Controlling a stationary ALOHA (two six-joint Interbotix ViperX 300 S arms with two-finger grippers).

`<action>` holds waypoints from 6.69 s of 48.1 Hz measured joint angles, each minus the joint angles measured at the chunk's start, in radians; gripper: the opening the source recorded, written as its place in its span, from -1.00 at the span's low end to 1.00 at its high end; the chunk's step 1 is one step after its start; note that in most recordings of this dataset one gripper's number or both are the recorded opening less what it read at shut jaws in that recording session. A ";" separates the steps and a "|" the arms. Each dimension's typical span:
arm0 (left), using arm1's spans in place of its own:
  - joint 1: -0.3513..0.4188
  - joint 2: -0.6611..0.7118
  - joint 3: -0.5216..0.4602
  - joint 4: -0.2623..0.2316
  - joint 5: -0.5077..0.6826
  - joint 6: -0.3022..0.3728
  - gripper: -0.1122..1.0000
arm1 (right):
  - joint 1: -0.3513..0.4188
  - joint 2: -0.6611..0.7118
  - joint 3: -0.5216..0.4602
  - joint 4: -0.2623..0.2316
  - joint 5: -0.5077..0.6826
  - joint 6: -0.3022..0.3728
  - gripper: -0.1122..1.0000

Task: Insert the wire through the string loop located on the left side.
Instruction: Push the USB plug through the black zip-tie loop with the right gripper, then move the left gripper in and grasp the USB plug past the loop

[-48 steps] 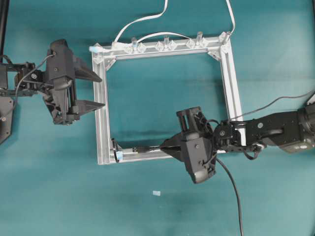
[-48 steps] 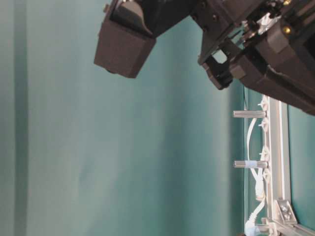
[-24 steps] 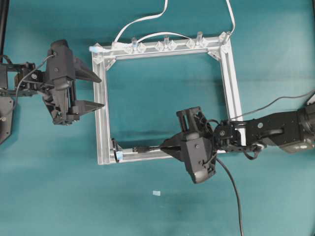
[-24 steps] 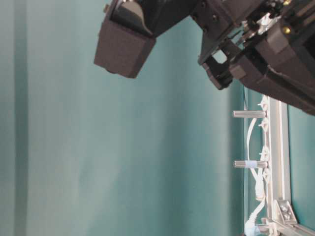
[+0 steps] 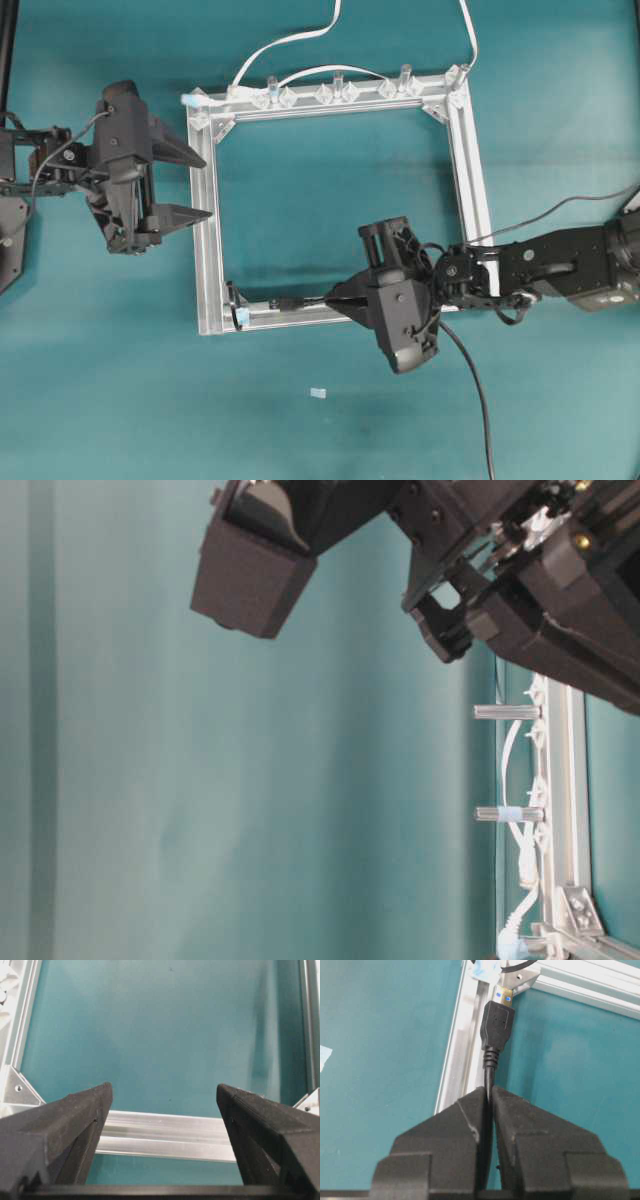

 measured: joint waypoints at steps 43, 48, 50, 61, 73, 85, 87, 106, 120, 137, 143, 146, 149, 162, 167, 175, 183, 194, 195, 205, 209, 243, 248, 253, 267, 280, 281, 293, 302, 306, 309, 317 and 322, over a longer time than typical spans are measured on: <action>-0.209 -0.176 0.021 0.000 0.304 -0.060 0.76 | -0.018 0.000 -0.005 -0.011 -0.014 0.000 -0.68; -0.218 -0.175 0.020 -0.002 0.307 -0.061 0.76 | -0.018 0.000 -0.006 -0.011 -0.014 0.000 -0.68; -0.219 -0.173 0.021 0.000 0.308 -0.061 0.76 | -0.018 0.000 -0.006 -0.011 -0.014 0.000 -0.68; -0.219 -0.172 0.021 0.000 0.308 -0.061 0.76 | -0.018 0.002 -0.006 -0.011 -0.012 0.000 -0.68; -0.219 -0.170 0.021 0.000 0.310 -0.063 0.76 | -0.018 0.041 -0.061 -0.015 -0.014 0.000 -0.68; -0.219 -0.170 0.021 0.000 0.310 -0.063 0.76 | -0.018 0.095 -0.121 -0.037 -0.014 0.000 -0.68; -0.221 -0.170 0.021 0.000 0.310 -0.061 0.76 | -0.020 0.101 -0.129 -0.038 -0.014 0.002 -0.68; -0.219 -0.170 0.021 0.000 0.310 -0.061 0.76 | -0.026 0.143 -0.186 -0.041 -0.012 0.000 -0.68; -0.221 -0.170 0.021 -0.002 0.310 -0.063 0.76 | -0.038 0.169 -0.222 -0.041 -0.011 0.000 -0.68; -0.221 -0.170 0.021 0.000 0.308 -0.063 0.76 | -0.038 0.192 -0.249 -0.040 -0.011 0.002 -0.68; -0.219 -0.170 0.020 0.000 0.310 -0.063 0.76 | -0.038 0.202 -0.262 -0.040 -0.011 0.002 -0.68; -0.221 -0.170 0.020 0.000 0.310 -0.063 0.76 | -0.038 0.206 -0.267 -0.041 -0.011 0.002 -0.68; -0.221 -0.170 0.021 0.000 0.308 -0.063 0.76 | -0.038 0.212 -0.275 -0.043 -0.011 0.002 -0.68; -0.221 -0.170 0.020 -0.002 0.310 -0.063 0.76 | -0.040 0.224 -0.304 -0.060 -0.012 0.002 -0.68; -0.221 -0.170 0.020 -0.002 0.310 -0.063 0.76 | -0.041 0.229 -0.311 -0.061 -0.011 0.002 -0.68; -0.221 -0.170 0.020 0.000 0.310 -0.063 0.76 | -0.043 0.236 -0.324 -0.061 -0.011 0.002 -0.68; -0.221 -0.170 0.020 0.000 0.310 -0.063 0.76 | -0.044 0.238 -0.328 -0.061 -0.008 0.002 -0.68; -0.221 -0.170 0.021 -0.002 0.310 -0.063 0.76 | -0.044 0.238 -0.328 -0.063 -0.003 0.003 -0.68; -0.221 -0.170 0.020 0.000 0.310 -0.063 0.76 | -0.046 0.238 -0.328 -0.063 -0.003 0.003 -0.68; -0.250 -0.170 0.020 -0.002 0.310 -0.067 0.76 | -0.046 0.238 -0.328 -0.063 -0.005 0.003 -0.68; -0.268 -0.161 0.020 -0.005 0.308 -0.083 0.76 | -0.046 0.238 -0.328 -0.063 -0.003 0.003 -0.68; -0.426 0.038 -0.051 -0.005 0.261 -0.232 0.76 | -0.046 0.238 -0.328 -0.063 -0.005 0.003 -0.68; -0.426 0.043 -0.051 -0.006 0.258 -0.233 0.76 | -0.046 0.238 -0.328 -0.064 -0.003 0.003 -0.68; -0.423 0.043 -0.051 -0.005 0.258 -0.232 0.76 | -0.046 0.238 -0.328 -0.064 -0.003 0.003 -0.68; -0.333 0.069 -0.057 0.002 0.227 -0.229 0.76 | -0.046 0.236 -0.328 -0.063 -0.005 0.003 -0.68; -0.325 0.187 -0.112 0.003 0.155 -0.225 0.76 | -0.046 0.238 -0.328 -0.064 -0.005 0.003 -0.68; -0.325 0.195 -0.117 0.003 0.152 -0.225 0.76 | -0.046 0.236 -0.328 -0.063 -0.005 0.003 -0.68; -0.331 0.235 -0.133 0.003 0.149 -0.227 0.70 | -0.046 0.236 -0.328 -0.064 -0.003 0.003 -0.68; -0.331 0.235 -0.133 0.003 0.149 -0.227 -0.01 | -0.046 0.238 -0.328 -0.064 -0.005 0.003 -0.68; -0.337 0.235 -0.135 0.003 0.150 -0.227 -0.43 | -0.049 0.238 -0.328 -0.063 -0.006 0.003 -0.68; -0.337 0.235 -0.137 0.003 0.150 -0.227 -0.47 | -0.051 0.236 -0.328 -0.064 -0.006 0.003 -0.68; -0.337 0.235 -0.137 0.002 0.158 -0.227 -0.47 | -0.051 0.238 -0.328 -0.064 -0.021 0.003 -0.68; -0.339 0.233 -0.138 0.002 0.163 -0.227 -0.47 | -0.049 0.238 -0.325 -0.064 -0.025 0.003 -0.68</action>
